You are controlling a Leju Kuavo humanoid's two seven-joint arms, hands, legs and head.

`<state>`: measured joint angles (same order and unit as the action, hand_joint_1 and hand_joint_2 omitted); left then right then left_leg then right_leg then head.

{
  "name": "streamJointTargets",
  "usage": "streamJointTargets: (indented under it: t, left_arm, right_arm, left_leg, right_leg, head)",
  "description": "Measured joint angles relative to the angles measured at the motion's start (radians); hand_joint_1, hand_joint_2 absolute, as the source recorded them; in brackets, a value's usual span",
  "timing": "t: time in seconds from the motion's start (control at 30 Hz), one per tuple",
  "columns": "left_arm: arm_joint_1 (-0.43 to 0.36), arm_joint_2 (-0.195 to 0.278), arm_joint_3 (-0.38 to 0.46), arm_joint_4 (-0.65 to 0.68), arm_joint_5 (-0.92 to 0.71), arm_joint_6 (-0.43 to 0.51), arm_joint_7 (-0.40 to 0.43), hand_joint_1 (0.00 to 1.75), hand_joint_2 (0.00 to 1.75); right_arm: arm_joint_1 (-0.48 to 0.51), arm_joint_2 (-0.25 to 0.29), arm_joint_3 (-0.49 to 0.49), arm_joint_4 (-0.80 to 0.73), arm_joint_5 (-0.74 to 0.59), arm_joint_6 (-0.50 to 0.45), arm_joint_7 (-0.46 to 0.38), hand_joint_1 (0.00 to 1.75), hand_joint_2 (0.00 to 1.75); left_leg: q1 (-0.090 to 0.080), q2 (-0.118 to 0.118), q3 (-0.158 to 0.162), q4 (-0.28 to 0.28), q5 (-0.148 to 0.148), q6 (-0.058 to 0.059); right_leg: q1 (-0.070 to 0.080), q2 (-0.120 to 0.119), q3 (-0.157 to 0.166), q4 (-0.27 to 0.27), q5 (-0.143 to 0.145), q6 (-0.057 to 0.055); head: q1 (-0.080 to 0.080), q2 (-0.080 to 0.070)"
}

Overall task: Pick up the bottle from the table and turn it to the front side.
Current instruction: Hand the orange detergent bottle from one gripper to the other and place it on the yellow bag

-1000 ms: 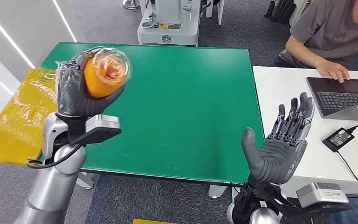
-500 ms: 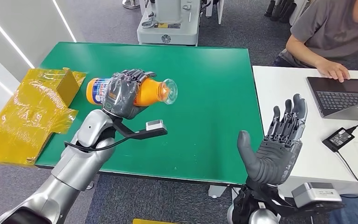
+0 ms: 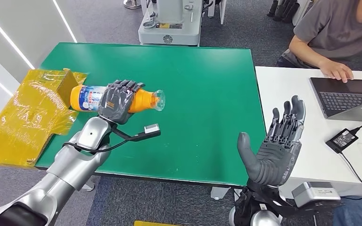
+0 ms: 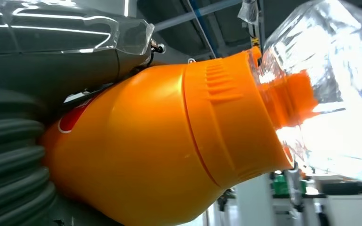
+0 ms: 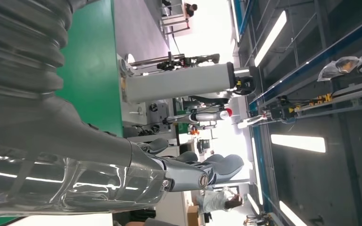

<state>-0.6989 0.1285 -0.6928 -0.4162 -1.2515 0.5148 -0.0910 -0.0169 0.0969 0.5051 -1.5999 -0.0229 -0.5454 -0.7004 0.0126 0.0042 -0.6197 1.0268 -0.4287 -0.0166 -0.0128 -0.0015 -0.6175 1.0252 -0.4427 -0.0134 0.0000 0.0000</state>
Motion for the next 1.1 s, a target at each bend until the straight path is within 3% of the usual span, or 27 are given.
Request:
streamJointTargets:
  t: [0.53, 1.1]
  left_arm:
    - [0.002, 0.074, -0.002, 0.086, -0.087, -0.001, 0.050, 1.75, 1.75]
    - [0.033, 0.159, -0.002, 0.126, -0.095, -0.105, -0.010, 1.75, 1.75]
  right_arm:
    - [0.003, 0.000, 0.000, 0.000, -0.007, 0.002, 0.000, 0.00, 1.75]
    - [0.024, 0.000, -0.001, -0.034, 0.028, -0.004, 0.000, 0.00, 1.75]
  left_leg:
    - [0.000, 0.000, 0.000, 0.000, 0.000, 0.000]
    - [0.000, 0.000, 0.000, -0.001, 0.000, 0.000]
  right_leg:
    - [0.000, 0.000, 0.000, 0.000, 0.000, 0.000]
    - [0.000, 0.000, -0.001, 0.000, 0.000, 0.000]
  head:
    - [0.000, 0.000]
    - [0.000, 0.000]
